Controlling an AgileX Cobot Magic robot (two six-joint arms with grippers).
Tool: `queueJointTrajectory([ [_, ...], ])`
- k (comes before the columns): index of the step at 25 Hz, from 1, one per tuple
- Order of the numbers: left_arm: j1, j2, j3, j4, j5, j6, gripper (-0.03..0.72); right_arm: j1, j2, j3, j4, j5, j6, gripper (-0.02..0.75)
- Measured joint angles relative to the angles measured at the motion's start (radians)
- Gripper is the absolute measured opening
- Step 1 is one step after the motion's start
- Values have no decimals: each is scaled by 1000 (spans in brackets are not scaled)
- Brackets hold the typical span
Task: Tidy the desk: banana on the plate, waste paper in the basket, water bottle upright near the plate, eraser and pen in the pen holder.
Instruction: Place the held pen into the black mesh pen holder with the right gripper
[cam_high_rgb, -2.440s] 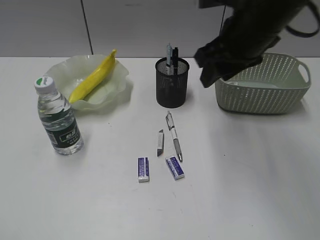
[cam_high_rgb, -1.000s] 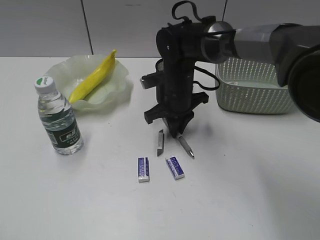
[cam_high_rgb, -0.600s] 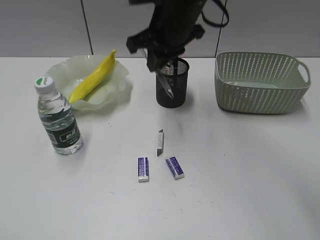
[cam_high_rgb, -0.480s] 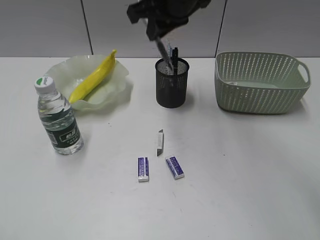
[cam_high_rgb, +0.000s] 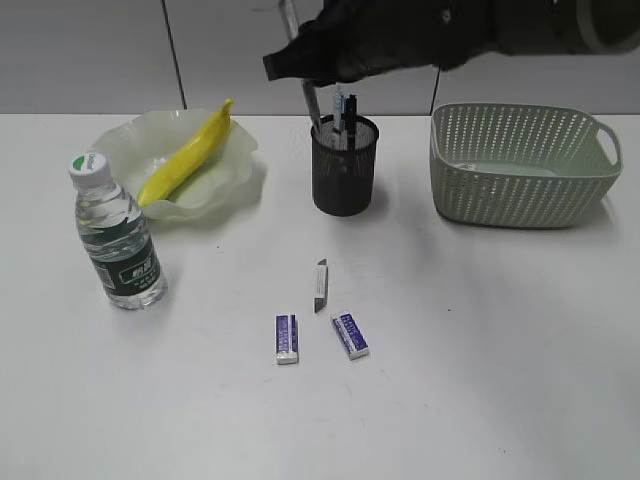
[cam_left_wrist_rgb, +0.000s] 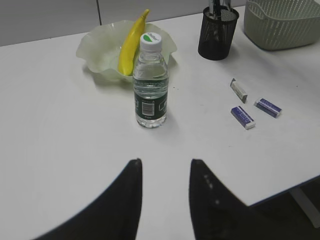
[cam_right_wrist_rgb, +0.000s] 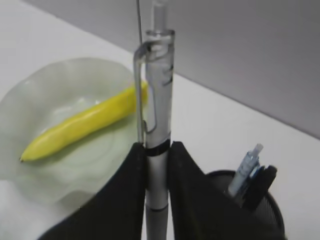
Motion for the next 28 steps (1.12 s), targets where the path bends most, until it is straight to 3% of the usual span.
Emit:
queueJointTrajectory([
  [4, 0, 0, 0, 0, 0, 0, 241, -46, 0, 82, 17, -248, 1, 113],
  [9, 0, 0, 0, 0, 0, 0, 241, -95, 33, 90, 33, -324, 1, 113],
  [17, 0, 0, 0, 0, 0, 0, 241, -98, 160, 92, 35, -426, 0, 118],
  [19, 0, 0, 0, 0, 0, 0, 241, -98, 171, 93, 35, -427, 0, 154],
  [25, 0, 0, 0, 0, 0, 0, 241, -98, 172, 92, 35, -434, 0, 410],
  [28, 0, 0, 0, 0, 0, 0, 241, -98, 150, 92, 35, -398, 0, 447],
])
